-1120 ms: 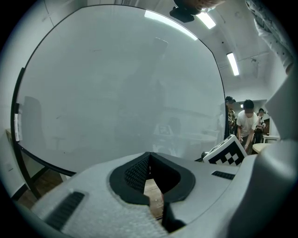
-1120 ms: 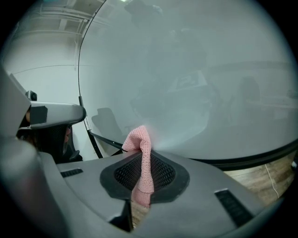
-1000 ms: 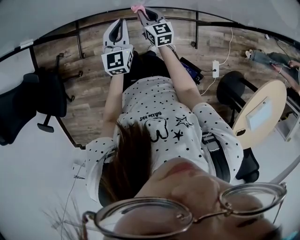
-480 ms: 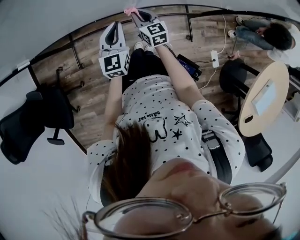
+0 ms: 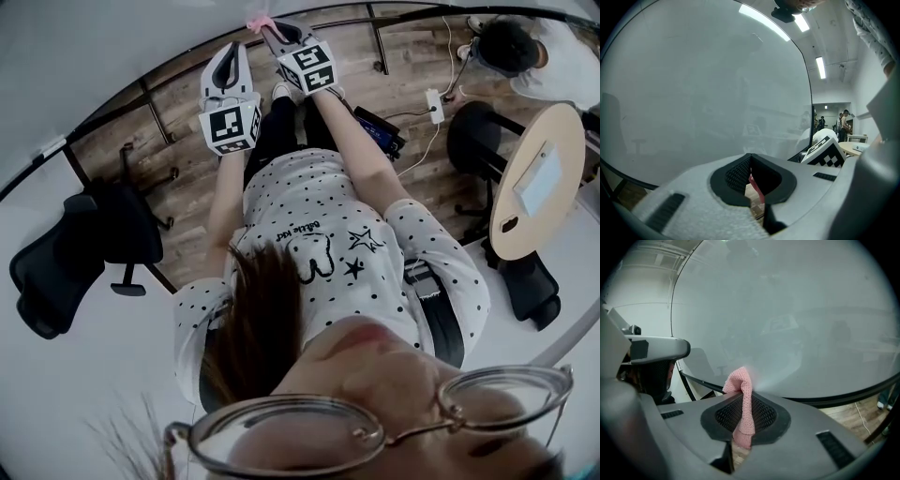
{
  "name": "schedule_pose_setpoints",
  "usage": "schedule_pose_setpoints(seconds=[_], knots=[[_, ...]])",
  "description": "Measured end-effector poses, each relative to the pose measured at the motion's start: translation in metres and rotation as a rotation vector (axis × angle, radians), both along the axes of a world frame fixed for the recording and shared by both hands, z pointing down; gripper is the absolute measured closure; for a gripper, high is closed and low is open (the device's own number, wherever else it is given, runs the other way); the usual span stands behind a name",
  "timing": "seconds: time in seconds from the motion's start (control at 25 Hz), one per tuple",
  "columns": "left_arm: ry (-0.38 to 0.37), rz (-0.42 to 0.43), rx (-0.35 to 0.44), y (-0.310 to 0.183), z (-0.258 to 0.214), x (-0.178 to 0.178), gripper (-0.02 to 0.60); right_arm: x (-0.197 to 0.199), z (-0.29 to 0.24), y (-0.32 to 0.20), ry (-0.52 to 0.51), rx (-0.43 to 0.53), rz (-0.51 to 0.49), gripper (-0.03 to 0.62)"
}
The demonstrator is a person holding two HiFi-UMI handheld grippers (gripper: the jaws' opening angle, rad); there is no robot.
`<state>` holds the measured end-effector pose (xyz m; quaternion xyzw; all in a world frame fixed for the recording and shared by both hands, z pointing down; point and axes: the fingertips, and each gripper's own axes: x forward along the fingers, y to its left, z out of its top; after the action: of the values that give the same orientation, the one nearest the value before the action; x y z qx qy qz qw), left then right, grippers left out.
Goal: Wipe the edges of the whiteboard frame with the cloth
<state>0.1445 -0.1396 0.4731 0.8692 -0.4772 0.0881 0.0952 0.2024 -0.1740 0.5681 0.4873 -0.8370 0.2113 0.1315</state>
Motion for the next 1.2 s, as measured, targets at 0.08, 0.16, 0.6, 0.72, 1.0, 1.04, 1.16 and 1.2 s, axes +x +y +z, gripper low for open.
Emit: schedule_pose_setpoints(seconds=[0.08,0.16,0.6,0.72,1.0,1.04,1.16,1.2], knots=[[0.001,-0.009,-0.002,0.002,0.003,-0.004,0.565,-0.005,0.001,0.003,-0.001,-0.001,-0.008,0.563],[0.004,-0.031,-0.004,0.003,0.006,-0.012,0.565,-0.012,0.001,0.004,0.004,0.001,-0.021,0.563],[0.007,-0.094,-0.020,0.008,0.012,0.017,0.565,0.019,0.004,0.002,0.006,-0.002,-0.068,0.563],[0.006,-0.094,-0.016,0.009,0.011,0.020,0.565,0.026,0.007,0.001,0.018,-0.010,-0.061,0.563],[-0.001,-0.090,-0.005,0.011,0.006,0.040,0.565,0.048,0.009,0.001,0.027,-0.013,-0.059,0.563],[-0.002,-0.092,-0.004,0.011,0.005,0.043,0.565,0.051,0.008,0.000,0.023,-0.013,-0.055,0.563],[-0.002,-0.096,-0.005,0.009,0.004,0.045,0.565,0.055,0.006,-0.003,0.017,-0.018,-0.051,0.563],[-0.001,-0.097,-0.006,0.009,0.004,0.046,0.565,0.056,0.006,-0.003,0.016,-0.019,-0.050,0.563]])
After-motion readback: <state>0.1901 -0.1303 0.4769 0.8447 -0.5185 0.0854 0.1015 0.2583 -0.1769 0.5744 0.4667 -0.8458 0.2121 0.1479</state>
